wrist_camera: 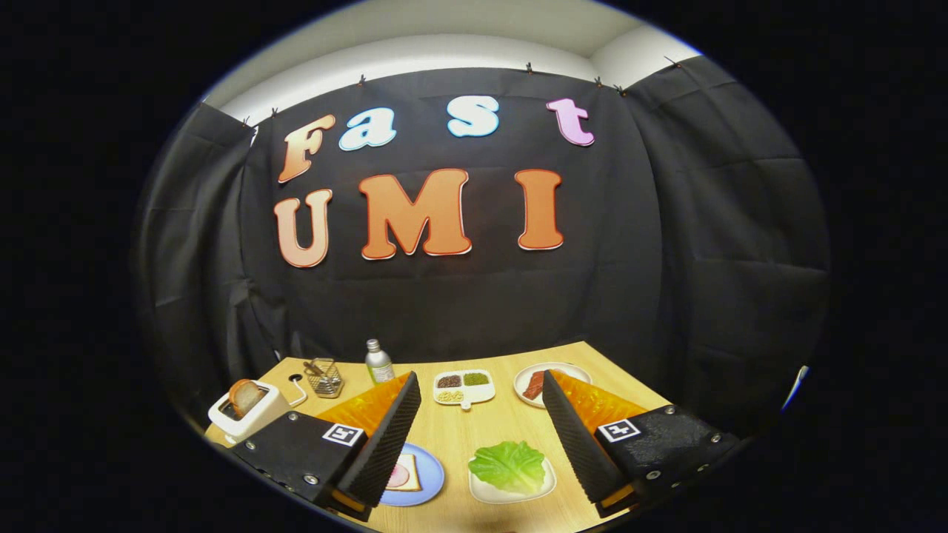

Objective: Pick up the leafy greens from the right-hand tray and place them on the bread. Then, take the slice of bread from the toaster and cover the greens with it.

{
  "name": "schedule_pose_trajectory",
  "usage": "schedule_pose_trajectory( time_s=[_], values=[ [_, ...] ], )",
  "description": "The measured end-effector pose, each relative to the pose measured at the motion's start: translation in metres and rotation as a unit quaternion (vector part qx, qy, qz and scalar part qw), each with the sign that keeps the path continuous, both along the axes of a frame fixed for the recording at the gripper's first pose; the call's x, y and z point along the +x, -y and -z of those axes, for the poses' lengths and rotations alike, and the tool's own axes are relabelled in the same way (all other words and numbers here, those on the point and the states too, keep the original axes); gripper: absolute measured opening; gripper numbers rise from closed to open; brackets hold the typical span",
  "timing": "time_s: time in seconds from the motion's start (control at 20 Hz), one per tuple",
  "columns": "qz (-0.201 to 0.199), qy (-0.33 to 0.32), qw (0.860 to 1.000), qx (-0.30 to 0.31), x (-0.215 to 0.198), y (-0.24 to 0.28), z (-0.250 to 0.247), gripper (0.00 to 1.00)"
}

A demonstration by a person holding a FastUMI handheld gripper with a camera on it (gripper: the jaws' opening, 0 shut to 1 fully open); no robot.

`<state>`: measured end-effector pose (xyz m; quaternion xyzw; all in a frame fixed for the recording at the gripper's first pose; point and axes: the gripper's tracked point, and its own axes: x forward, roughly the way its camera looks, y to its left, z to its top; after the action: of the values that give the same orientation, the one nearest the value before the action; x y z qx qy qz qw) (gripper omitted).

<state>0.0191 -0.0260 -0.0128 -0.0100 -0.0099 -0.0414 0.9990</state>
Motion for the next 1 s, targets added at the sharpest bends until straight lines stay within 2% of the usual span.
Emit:
schedule_pose_trajectory(
  time_s=[0.35,0.85,1.0],
  values=[
    [-0.009,-0.028,1.0,0.001,0.022,0.008,0.043,0.99],
    [0.009,-0.125,0.992,0.018,0.069,0.04,0.144,0.99],
    [0.003,-0.157,0.988,0.003,0.077,0.04,0.174,0.99]
  ],
)
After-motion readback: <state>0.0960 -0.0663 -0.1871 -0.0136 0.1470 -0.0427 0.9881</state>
